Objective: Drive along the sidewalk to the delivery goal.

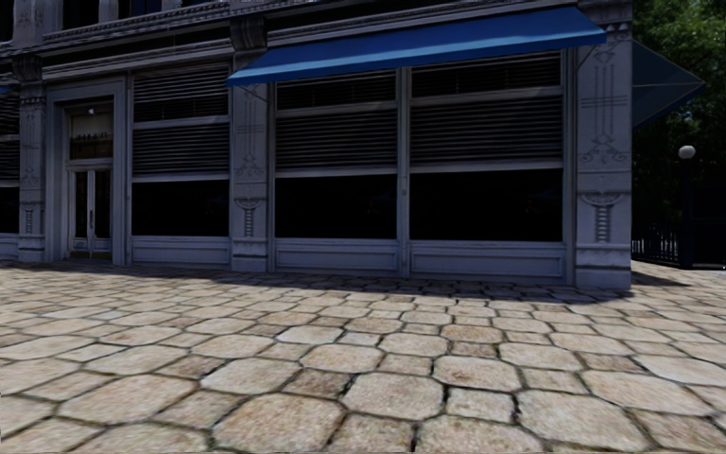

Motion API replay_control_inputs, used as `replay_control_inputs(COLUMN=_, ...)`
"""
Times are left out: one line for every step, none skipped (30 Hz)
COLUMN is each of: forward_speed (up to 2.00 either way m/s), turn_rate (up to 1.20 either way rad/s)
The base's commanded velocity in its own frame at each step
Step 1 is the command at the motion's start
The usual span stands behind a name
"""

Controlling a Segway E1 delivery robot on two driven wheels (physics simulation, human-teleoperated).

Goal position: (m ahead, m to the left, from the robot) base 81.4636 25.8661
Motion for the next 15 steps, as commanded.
replay_control_inputs(forward_speed=1.46, turn_rate=0.56)
replay_control_inputs(forward_speed=1.46, turn_rate=0.56)
replay_control_inputs(forward_speed=1.46, turn_rate=0.56)
replay_control_inputs(forward_speed=1.46, turn_rate=0.56)
replay_control_inputs(forward_speed=1.46, turn_rate=0.57)
replay_control_inputs(forward_speed=1.46, turn_rate=0.60)
replay_control_inputs(forward_speed=1.46, turn_rate=0.64)
replay_control_inputs(forward_speed=1.46, turn_rate=0.65)
replay_control_inputs(forward_speed=1.46, turn_rate=0.65)
replay_control_inputs(forward_speed=1.46, turn_rate=0.67)
replay_control_inputs(forward_speed=1.46, turn_rate=0.67)
replay_control_inputs(forward_speed=1.46, turn_rate=0.69)
replay_control_inputs(forward_speed=1.46, turn_rate=0.69)
replay_control_inputs(forward_speed=1.46, turn_rate=0.74)
replay_control_inputs(forward_speed=1.46, turn_rate=0.75)
